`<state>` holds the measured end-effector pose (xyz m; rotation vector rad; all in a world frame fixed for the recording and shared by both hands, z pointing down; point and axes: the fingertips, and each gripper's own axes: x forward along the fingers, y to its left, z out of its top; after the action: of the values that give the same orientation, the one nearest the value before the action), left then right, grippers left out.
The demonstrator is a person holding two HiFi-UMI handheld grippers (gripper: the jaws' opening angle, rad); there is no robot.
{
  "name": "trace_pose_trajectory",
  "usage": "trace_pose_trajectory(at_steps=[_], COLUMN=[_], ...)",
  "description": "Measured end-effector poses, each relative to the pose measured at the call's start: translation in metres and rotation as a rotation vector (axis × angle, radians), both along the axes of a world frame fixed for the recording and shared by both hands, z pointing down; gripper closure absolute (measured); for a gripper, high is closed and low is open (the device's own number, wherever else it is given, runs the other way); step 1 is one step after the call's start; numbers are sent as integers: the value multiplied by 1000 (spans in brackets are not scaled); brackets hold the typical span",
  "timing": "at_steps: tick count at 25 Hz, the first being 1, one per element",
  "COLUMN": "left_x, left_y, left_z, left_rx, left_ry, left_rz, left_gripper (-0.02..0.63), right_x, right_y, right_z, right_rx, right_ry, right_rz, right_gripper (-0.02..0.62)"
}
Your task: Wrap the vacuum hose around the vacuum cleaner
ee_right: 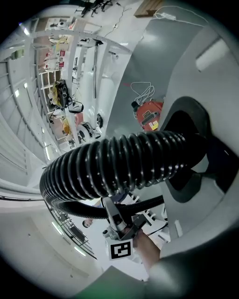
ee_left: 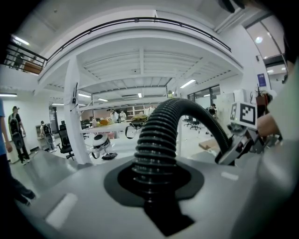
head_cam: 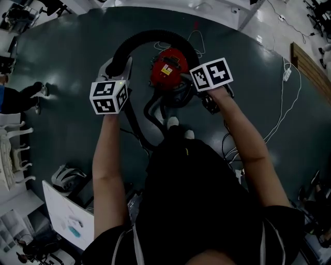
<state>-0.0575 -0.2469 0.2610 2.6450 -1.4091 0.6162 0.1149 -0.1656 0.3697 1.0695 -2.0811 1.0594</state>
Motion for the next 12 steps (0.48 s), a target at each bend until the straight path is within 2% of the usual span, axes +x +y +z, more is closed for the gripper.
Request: trace_pose_trajectory(at_steps=[12], left_x=[-10], left_y=[-71], left_z=[27], left_rx=[-74], left_ry=[52], left_rz=[88], left_gripper=[494], right_x=[-23], right_y=[-40], right_z=[1], right_rx=[-93], right_ry=[-77], right_rz=[10], right_gripper=[446])
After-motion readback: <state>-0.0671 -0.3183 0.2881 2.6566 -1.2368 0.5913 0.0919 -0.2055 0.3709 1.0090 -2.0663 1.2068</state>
